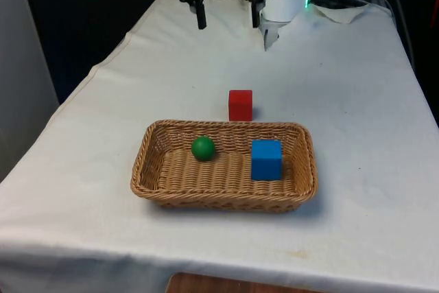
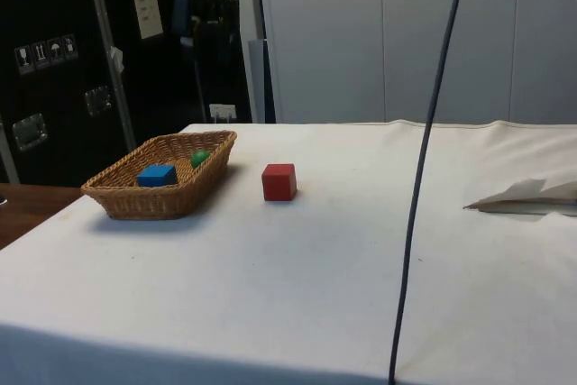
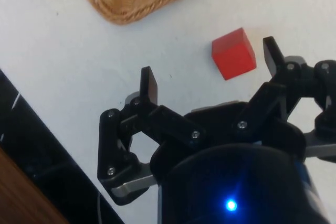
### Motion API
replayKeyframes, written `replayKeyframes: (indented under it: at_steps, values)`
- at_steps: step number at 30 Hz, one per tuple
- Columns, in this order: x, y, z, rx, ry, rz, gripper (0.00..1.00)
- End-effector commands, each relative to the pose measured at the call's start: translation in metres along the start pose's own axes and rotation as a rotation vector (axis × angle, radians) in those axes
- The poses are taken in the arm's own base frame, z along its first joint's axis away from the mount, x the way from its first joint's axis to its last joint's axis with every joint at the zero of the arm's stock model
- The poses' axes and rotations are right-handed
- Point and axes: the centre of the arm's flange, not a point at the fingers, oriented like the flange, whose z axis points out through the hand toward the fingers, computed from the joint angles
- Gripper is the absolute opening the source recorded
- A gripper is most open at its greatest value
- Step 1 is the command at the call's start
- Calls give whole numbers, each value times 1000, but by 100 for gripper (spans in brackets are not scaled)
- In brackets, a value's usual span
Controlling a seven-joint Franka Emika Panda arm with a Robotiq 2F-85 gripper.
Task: Place all non-red objects into the basket.
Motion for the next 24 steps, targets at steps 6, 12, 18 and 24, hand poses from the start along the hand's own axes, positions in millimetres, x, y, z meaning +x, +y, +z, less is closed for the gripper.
replayKeyframes:
  at_steps: [6, 12, 18, 24]
  values:
    - [-13, -13, -14, -3, 0, -12, 100]
    - [-21, -24, -21, 10, -3, -29, 100]
    - [-36, -44, -29, 7, -6, -46, 100]
    - [-46, -56, -32, 10, -11, -61, 100]
